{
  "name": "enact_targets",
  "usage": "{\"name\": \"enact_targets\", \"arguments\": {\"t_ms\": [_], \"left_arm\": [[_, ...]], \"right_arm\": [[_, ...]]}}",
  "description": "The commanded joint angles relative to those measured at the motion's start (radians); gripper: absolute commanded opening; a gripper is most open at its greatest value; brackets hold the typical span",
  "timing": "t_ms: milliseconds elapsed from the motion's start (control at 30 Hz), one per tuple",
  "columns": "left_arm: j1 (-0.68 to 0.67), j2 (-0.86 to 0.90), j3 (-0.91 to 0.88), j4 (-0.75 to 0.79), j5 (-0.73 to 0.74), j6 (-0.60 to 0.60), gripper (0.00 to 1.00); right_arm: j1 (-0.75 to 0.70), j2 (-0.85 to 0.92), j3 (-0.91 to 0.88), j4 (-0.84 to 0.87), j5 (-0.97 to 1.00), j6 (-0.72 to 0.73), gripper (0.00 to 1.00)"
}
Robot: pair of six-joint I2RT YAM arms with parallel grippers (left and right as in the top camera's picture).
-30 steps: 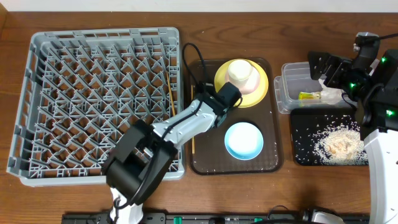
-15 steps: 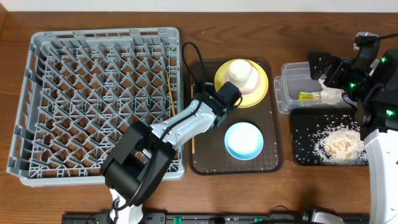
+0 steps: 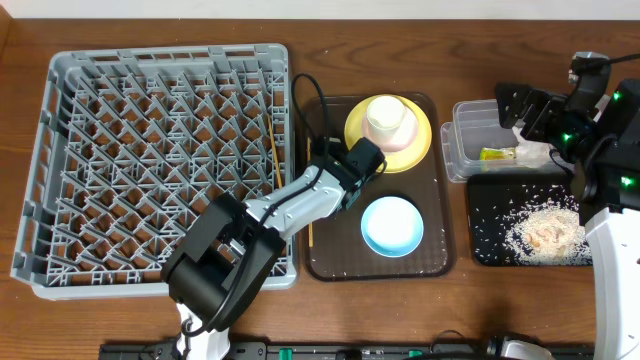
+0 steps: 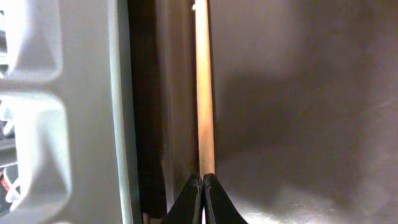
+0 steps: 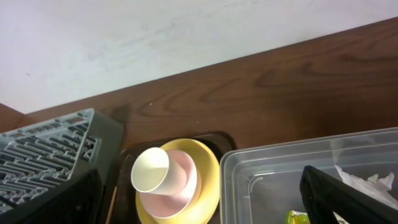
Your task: Sort waste into correct bins and load items into the dishwasher rack
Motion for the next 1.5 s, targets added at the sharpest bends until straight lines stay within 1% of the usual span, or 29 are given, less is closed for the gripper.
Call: {"name": "enact_targets", "arguments": {"t_ms": [0,300,367,500,900,1300,1467], "left_arm": [[0.004,-0.015,-0.012,0.004,-0.021,0.006,0.06],[0.004,-0.015,-0.012,0.007,0.000,0.002,0.06],[0.004,-0.015,-0.012,0.007,-0.002,0.003,0.06],[0.004,-0.015,-0.012,0.006,-0.051,0.012,0.06],[0.004,-0.015,-0.048,0.023,-0.045,0.009,0.06],[0.004,-0.016,-0.046,0.034,0.061,0.002,0.06],[0.004,-0.028,-0.029,0.033,0.071,0.002,0.07]], "right_arm": [[-0.006,0.000,0.001,-0.002,-0.012,-0.016,0.99],[-0.006,0.000,0.001,-0.002,-0.012,-0.016,0.99],[-0.006,0.000,0.001,-0.002,-0.012,-0.016,0.99],[-0.006,0.000,0.001,-0.002,-0.012,-0.016,0.99],[-0.006,0.000,0.001,-0.002,-0.012,-0.016,0.99],[-0.006,0.000,0.001,-0.002,-0.012,-0.016,0.99],[-0.006,0.000,0.001,-0.002,-0.012,-0.016,0.99]]}}
